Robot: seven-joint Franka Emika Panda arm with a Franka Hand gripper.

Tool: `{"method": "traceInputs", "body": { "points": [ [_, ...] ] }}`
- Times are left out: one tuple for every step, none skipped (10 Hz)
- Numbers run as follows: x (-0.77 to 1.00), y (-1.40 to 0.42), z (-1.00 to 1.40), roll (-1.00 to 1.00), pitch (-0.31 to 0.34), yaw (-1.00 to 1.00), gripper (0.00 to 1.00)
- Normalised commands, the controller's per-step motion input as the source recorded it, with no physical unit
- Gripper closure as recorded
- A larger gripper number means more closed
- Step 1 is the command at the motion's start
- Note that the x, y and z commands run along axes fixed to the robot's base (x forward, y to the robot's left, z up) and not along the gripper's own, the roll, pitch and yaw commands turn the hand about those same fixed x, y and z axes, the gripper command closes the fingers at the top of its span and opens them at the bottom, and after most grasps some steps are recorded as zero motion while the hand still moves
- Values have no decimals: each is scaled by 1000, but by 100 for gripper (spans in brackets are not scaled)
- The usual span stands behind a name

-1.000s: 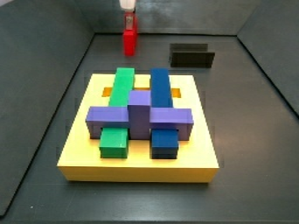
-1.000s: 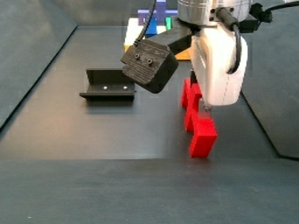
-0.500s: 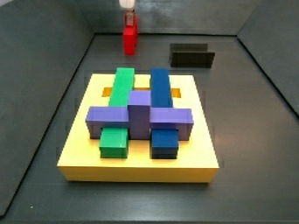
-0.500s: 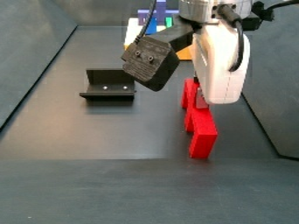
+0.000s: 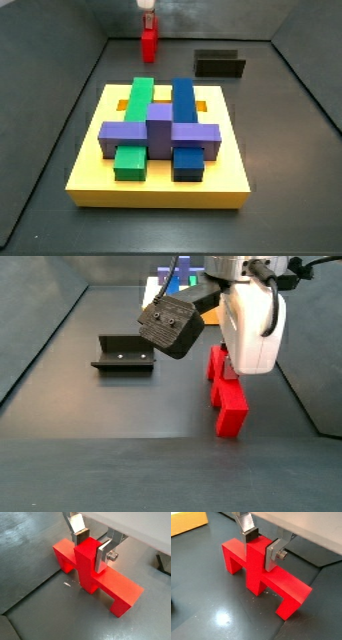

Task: Pick up the red object. Move up. Move to above the board. Insert the red object.
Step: Pick up the red object, then move up, then move to above the board.

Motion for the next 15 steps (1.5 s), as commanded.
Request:
{"method": "traceInputs", "body": {
  "points": [
    [0, 0, 0, 0, 0, 0, 100],
    [0, 0, 0, 0, 0, 0, 100],
    [0, 0, 0, 0, 0, 0, 100],
    [0, 0, 0, 0, 0, 0, 100],
    [0, 0, 0, 0, 0, 0, 100],
    [0, 0, 0, 0, 0, 0, 100],
    [0, 0, 0, 0, 0, 0, 100],
    [0, 0, 0, 0, 0, 0, 100],
    [0, 0, 833, 0, 0, 0, 100],
    [-13, 10, 746, 2, 39, 43, 100],
    [-29, -10, 512, 13, 77, 41, 100],
    [7, -12, 244, 46, 68, 33, 100],
    [0, 0, 1400, 0, 0, 0, 100],
    [-7, 3, 1400, -24, -1, -9, 100],
    [-60, -9, 1400, 8, 23, 2, 100]
  ]
}}
